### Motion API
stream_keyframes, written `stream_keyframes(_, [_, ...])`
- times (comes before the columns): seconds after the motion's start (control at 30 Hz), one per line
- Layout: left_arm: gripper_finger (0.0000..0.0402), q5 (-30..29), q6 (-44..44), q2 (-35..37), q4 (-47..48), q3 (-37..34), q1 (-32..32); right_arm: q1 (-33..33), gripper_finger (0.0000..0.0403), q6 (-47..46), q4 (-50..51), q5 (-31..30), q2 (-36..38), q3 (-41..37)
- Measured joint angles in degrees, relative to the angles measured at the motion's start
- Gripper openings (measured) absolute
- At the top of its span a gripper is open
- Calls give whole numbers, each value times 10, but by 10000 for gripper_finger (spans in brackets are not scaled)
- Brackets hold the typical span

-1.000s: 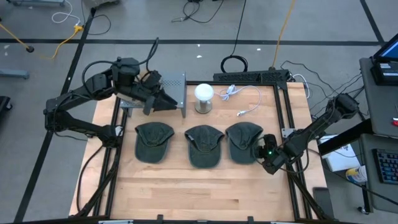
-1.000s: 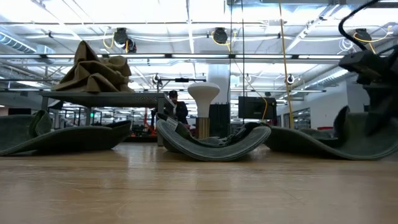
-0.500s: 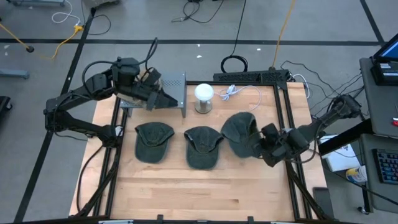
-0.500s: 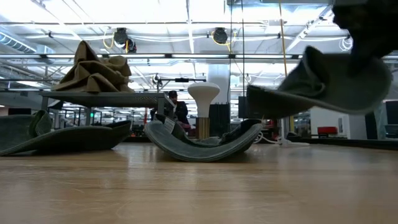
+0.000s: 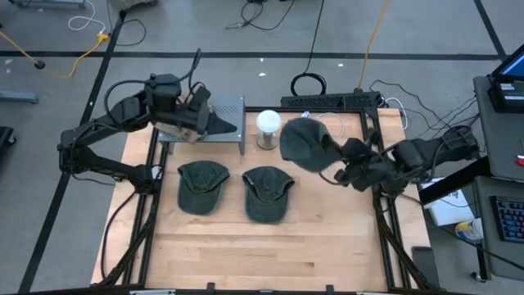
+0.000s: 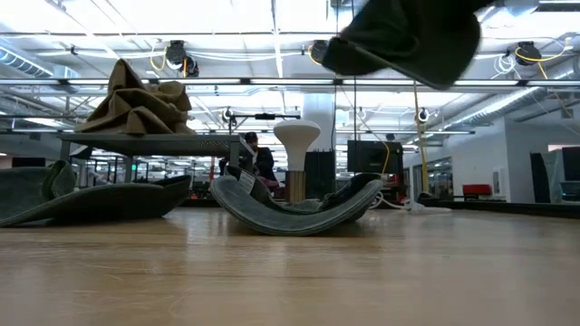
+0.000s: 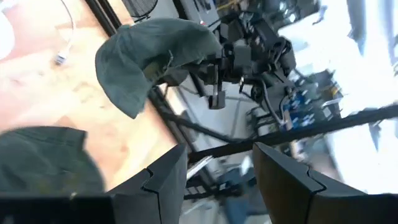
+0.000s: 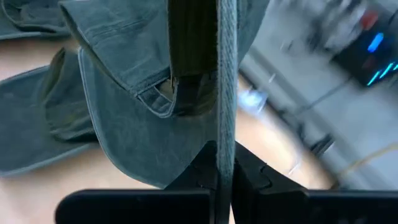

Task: Pick & Place hat
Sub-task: Put the right black cap on the shelf

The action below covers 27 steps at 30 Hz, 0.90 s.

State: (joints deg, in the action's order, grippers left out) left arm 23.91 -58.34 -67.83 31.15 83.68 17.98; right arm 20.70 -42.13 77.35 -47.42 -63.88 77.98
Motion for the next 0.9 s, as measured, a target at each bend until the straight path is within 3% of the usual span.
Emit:
stream_keyframes(0.23, [186,-7,-120,-1,-47,0,8,-37,5,330,-104,-82,-31,59])
stream_keyframes(0.47, [186,-59,-166,-4,-63,0,8,-52,5,724,-302,-228,-56,60])
stream_keyframes(0.6, [186,-74,-164,-5,-77,0,7,-62,5,892,-450,-276,-62,60])
stream_keyframes(0.7, [186,-76,-157,-4,-97,0,7,-69,5,991,-551,-290,-63,60])
stream_keyframes(0.9, [186,-109,-168,-4,-118,0,7,-81,5,1106,-665,-244,-63,60])
